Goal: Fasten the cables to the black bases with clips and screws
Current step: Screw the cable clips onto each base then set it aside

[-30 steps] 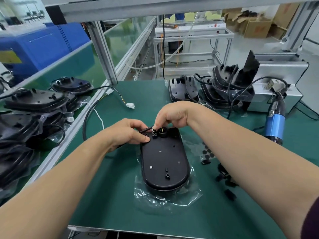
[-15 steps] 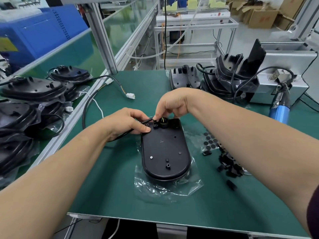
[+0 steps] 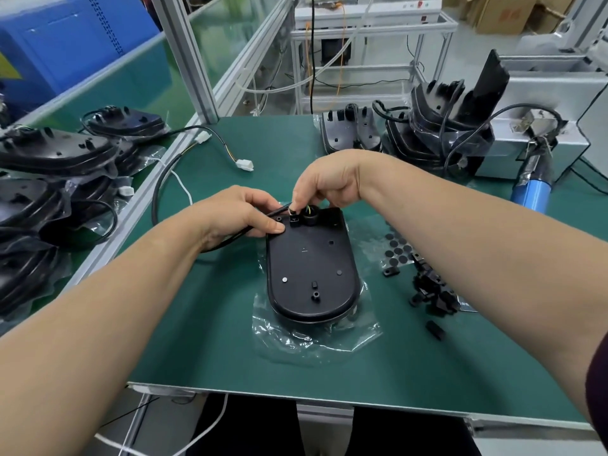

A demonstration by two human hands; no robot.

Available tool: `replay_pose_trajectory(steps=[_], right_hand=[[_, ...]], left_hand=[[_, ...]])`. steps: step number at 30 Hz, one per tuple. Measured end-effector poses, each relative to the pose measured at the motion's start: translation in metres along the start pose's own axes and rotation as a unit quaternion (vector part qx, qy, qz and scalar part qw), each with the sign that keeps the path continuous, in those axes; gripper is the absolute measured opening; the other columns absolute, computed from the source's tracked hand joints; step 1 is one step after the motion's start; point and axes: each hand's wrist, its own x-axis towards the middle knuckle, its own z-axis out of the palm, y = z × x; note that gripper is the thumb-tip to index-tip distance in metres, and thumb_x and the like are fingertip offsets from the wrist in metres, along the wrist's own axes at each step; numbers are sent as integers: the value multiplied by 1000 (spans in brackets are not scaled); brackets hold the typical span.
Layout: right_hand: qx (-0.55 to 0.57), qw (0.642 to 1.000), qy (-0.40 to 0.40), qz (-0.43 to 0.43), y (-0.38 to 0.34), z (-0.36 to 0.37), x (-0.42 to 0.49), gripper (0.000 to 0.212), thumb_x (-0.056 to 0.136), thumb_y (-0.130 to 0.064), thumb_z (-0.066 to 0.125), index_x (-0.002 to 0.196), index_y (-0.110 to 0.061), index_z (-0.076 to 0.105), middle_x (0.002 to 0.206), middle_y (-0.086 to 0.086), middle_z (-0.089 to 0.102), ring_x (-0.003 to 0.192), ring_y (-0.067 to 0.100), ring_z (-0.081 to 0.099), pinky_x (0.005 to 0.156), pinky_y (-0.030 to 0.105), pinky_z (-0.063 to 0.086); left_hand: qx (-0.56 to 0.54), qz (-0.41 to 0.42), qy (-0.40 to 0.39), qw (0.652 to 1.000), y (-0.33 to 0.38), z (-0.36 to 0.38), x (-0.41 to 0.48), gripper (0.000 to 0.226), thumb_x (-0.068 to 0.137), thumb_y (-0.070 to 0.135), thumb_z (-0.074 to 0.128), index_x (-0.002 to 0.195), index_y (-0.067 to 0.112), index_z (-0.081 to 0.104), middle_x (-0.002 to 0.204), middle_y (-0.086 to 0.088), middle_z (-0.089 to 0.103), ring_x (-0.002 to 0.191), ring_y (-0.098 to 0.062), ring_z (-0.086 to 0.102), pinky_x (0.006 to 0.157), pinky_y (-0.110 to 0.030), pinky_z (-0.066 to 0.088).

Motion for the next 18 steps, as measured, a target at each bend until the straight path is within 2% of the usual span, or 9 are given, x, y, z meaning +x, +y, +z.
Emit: replay_pose_trajectory(steps=[2, 4, 6, 8, 9, 11, 13, 16, 18], right_hand=[[-13, 1000, 4, -1, -2, 0, 0, 23, 90, -6, 63, 70, -15, 55, 56, -7, 53, 67, 10, 38, 65, 29, 24], [-13, 1000, 2, 5, -3, 0, -1, 24, 91, -5, 62, 70, -15, 56, 46, -12, 55, 67, 10, 41, 78, 33, 28], [-17, 1000, 6, 14, -5, 1, -1, 25, 91, -5, 62, 69, -16, 56, 44, -12, 54, 66, 11, 41, 91, 40, 22], [-12, 1000, 16, 17, -5, 3, 1, 27, 91, -5, 62, 67, -16, 54, 41, -11, 51, 64, 12, 40, 91, 39, 22], [-1, 1000, 22, 15, -3, 3, 1, 28, 91, -5, 62, 66, -15, 53, 40, -10, 50, 62, 12, 40, 87, 34, 27], [24, 999, 29, 8, -1, 3, 2, 30, 91, -3, 61, 65, -14, 52, 40, -8, 51, 54, 10, 43, 65, 21, 38], [40, 999, 26, 8, -1, 4, 2, 29, 93, -2, 59, 66, -11, 55, 43, -5, 55, 41, 7, 49, 45, 14, 38], [63, 997, 27, 19, -3, 4, 6, 26, 91, -1, 60, 68, -10, 56, 59, 2, 57, 50, 8, 50, 49, 14, 39], [76, 996, 29, 32, -4, 4, 7, 24, 91, -1, 60, 68, -10, 57, 60, 2, 56, 54, 10, 49, 51, 14, 43]], left_hand=[[2, -1, 1, 1000, 0, 0, 0, 21, 74, -5, 75, 82, 14, 74, 81, -2, 71, 71, -9, 66, 66, -17, 55], [4, -1, 1, 1000, 0, 0, 0, 21, 74, -5, 74, 83, 14, 73, 82, -3, 71, 71, -9, 67, 65, -16, 54], [6, -1, 5, 1000, 0, 1, 0, 21, 74, -6, 74, 82, 14, 73, 80, -2, 71, 70, -8, 67, 64, -16, 53], [11, -2, 11, 1000, 1, 2, 0, 22, 74, -6, 74, 81, 15, 73, 78, 0, 70, 68, -7, 67, 63, -16, 53], [15, -2, 14, 1000, 1, 2, 0, 23, 73, -6, 75, 80, 15, 72, 77, 0, 69, 67, -8, 66, 62, -16, 54], [18, -2, 17, 1000, 1, 2, 1, 22, 73, -6, 75, 81, 15, 72, 78, -1, 68, 69, -9, 66, 66, -19, 56], [12, -2, 19, 1000, 0, 3, 1, 22, 73, -5, 75, 82, 15, 73, 82, -3, 69, 74, -12, 66, 77, -23, 57], [-4, 2, 18, 1000, -4, 2, -2, 22, 74, -3, 76, 88, 14, 74, 90, -4, 71, 80, -14, 68, 84, -24, 57], [-9, 11, 15, 1000, -7, 2, -3, 23, 76, 0, 76, 94, 13, 74, 94, -5, 72, 83, -15, 68, 84, -23, 57]])
